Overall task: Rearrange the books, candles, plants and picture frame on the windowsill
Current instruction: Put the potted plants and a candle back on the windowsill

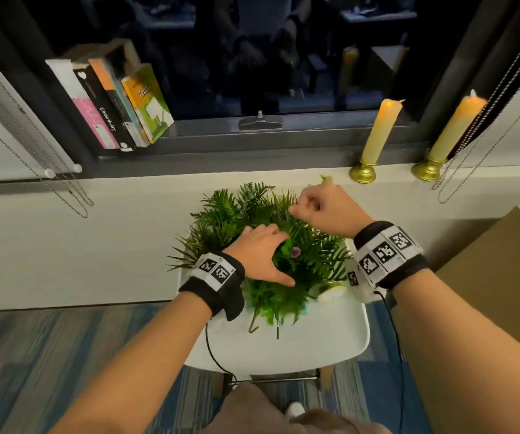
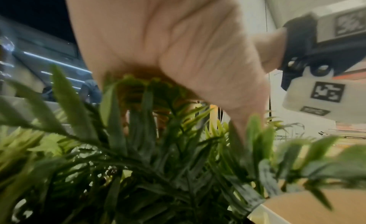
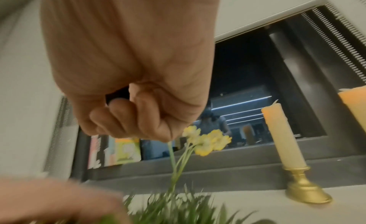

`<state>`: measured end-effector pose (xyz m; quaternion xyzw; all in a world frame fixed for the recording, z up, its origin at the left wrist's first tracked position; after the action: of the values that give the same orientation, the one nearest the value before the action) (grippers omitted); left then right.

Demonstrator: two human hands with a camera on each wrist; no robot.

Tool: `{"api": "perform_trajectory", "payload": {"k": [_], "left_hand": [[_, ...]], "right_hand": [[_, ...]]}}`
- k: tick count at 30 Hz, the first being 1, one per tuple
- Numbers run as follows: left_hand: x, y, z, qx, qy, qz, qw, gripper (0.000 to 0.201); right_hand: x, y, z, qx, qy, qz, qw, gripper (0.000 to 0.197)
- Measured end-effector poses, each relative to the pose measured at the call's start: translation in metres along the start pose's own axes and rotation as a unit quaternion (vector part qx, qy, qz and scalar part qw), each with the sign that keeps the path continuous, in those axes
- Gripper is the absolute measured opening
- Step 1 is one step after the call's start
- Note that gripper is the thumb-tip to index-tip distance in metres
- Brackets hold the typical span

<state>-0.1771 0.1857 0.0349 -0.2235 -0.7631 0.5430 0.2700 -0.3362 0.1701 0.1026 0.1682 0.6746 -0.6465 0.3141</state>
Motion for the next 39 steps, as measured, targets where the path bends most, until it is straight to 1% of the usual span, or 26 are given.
{"api": "perform_trajectory", "payload": {"k": [1,2,4,6,8,9,10,11,12,13,15,17,19,21,24,25,29,32,37,39], "left_hand": [[0.001,0.004,0.002,0.001,-0.001,0.012,1.0,0.098],[0.002,0.007,0.003,0.01,-0.003,0.013,1.0,0.095],[0.003,0.006,0.004,0.031,-0.016,-0.006,0.999,0.08],[0.003,0.001,0.003,0.033,-0.032,-0.018,0.999,0.064],[0.003,-0.002,0.002,0.03,-0.042,-0.01,0.999,0.051],[0.003,-0.002,0.001,0.032,-0.046,-0.019,0.998,0.045],[0.002,0.0,-0.001,0.036,-0.05,-0.036,0.997,0.04],[0.0,0.001,-0.002,0.04,-0.054,-0.054,0.996,0.036],[-0.002,0.003,-0.004,0.045,-0.057,-0.068,0.995,0.034],[-0.003,0.005,-0.006,0.052,-0.059,-0.077,0.994,0.034],[-0.007,0.007,-0.009,0.068,-0.061,-0.098,0.991,0.031],[-0.009,0.008,-0.009,0.079,-0.064,-0.118,0.988,0.029],[-0.009,0.006,-0.009,0.08,-0.062,-0.123,0.987,0.027],[-0.009,0.004,-0.009,0.073,-0.054,-0.127,0.988,0.023],[-0.014,0.003,-0.01,0.061,-0.041,-0.151,0.986,0.024],[-0.016,0.001,-0.01,0.061,-0.037,-0.164,0.984,0.026],[-0.024,-0.01,-0.013,0.068,-0.024,-0.195,0.978,0.031],[-0.031,-0.016,-0.019,0.075,-0.025,-0.219,0.972,0.036],[-0.041,-0.033,-0.032,0.135,-0.017,-0.282,0.95,0.044],[-0.044,-0.043,-0.038,0.161,-0.008,-0.291,0.943,0.056]], "right_hand": [[-0.003,0.007,-0.005,-0.025,-0.013,-0.004,1.0,0.03],[-0.004,0.015,-0.01,-0.044,-0.023,-0.019,0.999,0.03],[-0.002,0.03,-0.014,-0.063,-0.031,-0.06,0.996,0.032],[0.006,0.041,-0.015,-0.067,-0.025,-0.072,0.995,0.029],[0.015,0.042,-0.012,-0.052,-0.004,-0.065,0.996,0.019],[0.021,0.04,-0.009,-0.033,0.012,-0.071,0.997,0.014],[0.027,0.035,-0.008,-0.013,0.026,-0.088,0.996,0.014],[0.031,0.029,-0.006,-0.008,0.04,-0.112,0.993,0.022],[0.035,0.026,-0.007,-0.029,0.055,-0.139,0.988,0.033],[0.036,0.023,-0.008,-0.069,0.068,-0.168,0.981,0.045],[0.035,0.027,-0.015,-0.168,0.083,-0.223,0.957,0.062],[0.036,0.04,-0.023,-0.234,0.088,-0.259,0.933,0.071],[0.037,0.054,-0.027,-0.254,0.078,-0.29,0.92,0.073],[0.033,0.062,-0.028,-0.235,0.061,-0.315,0.918,0.067],[0.026,0.058,-0.025,-0.186,0.044,-0.318,0.929,0.043],[0.026,0.055,-0.024,-0.178,0.043,-0.308,0.934,0.039],[0.024,0.042,-0.021,-0.164,0.047,-0.271,0.947,0.042],[0.016,0.029,-0.018,-0.131,0.043,-0.25,0.958,0.041],[0.003,0.001,-0.007,-0.084,0.046,-0.231,0.968,0.047],[-0.003,-0.01,-0.002,-0.064,0.032,-0.232,0.97,0.045]]}}
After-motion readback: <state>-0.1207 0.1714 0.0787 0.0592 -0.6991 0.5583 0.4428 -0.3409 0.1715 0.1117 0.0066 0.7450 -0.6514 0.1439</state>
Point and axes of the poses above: each hand's wrist, its own z-axis towards the middle knuckle, its own y-axis out of the palm, x = y × z, the point moved 3 cm from there along z, towards the middle knuckle, and after that the axes turned 6 degrees about y, right-handed, at the moved point
